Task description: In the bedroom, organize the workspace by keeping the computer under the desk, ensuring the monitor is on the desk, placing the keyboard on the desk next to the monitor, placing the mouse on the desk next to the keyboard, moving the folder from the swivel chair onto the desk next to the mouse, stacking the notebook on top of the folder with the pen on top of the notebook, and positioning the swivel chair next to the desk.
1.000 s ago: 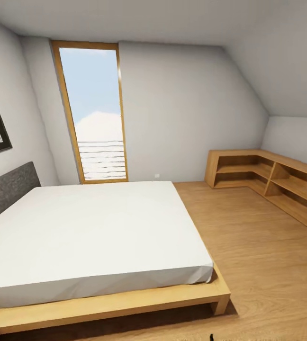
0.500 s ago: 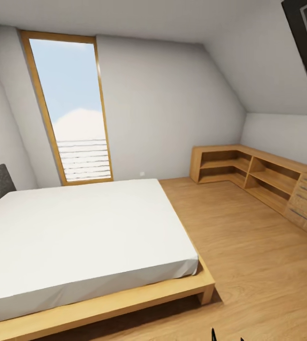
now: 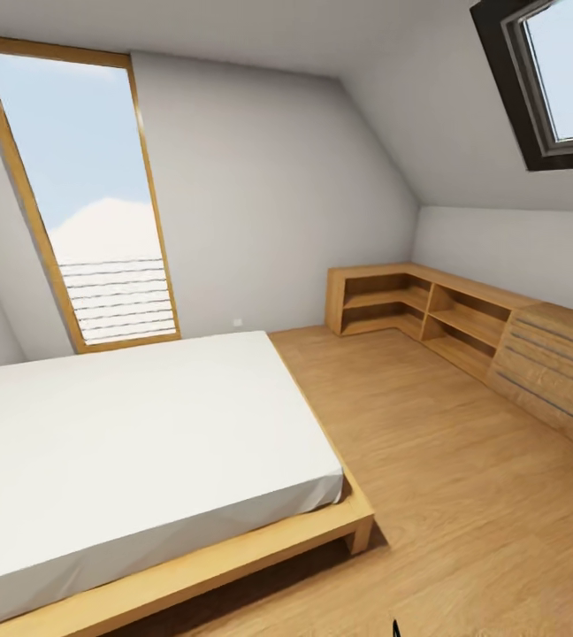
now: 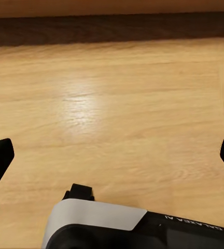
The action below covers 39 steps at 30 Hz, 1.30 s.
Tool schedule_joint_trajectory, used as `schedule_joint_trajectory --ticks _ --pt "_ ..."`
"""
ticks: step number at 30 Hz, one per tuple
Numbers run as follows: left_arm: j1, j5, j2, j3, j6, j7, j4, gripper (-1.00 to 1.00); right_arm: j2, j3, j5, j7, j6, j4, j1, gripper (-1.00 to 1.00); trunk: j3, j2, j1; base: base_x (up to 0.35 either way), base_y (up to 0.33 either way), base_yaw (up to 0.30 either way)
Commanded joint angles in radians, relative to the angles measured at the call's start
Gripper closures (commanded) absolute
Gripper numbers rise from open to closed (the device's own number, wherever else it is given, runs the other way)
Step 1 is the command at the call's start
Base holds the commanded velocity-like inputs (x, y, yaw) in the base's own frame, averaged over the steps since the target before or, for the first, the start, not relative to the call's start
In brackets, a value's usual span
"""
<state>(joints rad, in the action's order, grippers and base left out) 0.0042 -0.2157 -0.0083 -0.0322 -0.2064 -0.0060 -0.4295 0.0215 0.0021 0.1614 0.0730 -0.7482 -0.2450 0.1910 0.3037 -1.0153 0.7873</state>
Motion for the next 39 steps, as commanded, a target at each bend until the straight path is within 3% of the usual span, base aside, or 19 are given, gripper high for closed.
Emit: schedule_joint_trajectory --ticks 1,13,19,39 --pt "0.000 -0.002 -0.001 -0.003 -0.001 -0.001 -0.002 -1.00 0.000 0.000 0.000 0.002 0.008 0.001 0.001 -1.00 0.001 -0.001 0.000 0.000 0.000 -0.269" --pt "0.000 -0.004 -0.001 -0.003 0.000 0.000 -0.001 -1.00 -0.006 0.000 -0.005 -0.003 0.126 -0.003 0.001 -1.00 0.003 -0.001 0.000 0.000 0.000 -0.273" --pt "0.000 -0.004 -0.001 -0.003 0.001 0.000 0.021 -1.00 -0.008 0.001 -0.043 -0.005 0.133 -0.002 0.001 -1.00 0.003 -0.001 0.000 0.000 0.000 -0.271" --pt "0.000 -0.004 -0.001 -0.003 0.001 0.000 0.026 -1.00 -0.006 -0.001 -0.046 0.002 0.137 0.001 0.010 -1.00 0.005 -0.001 0.000 0.000 0.000 -0.264"
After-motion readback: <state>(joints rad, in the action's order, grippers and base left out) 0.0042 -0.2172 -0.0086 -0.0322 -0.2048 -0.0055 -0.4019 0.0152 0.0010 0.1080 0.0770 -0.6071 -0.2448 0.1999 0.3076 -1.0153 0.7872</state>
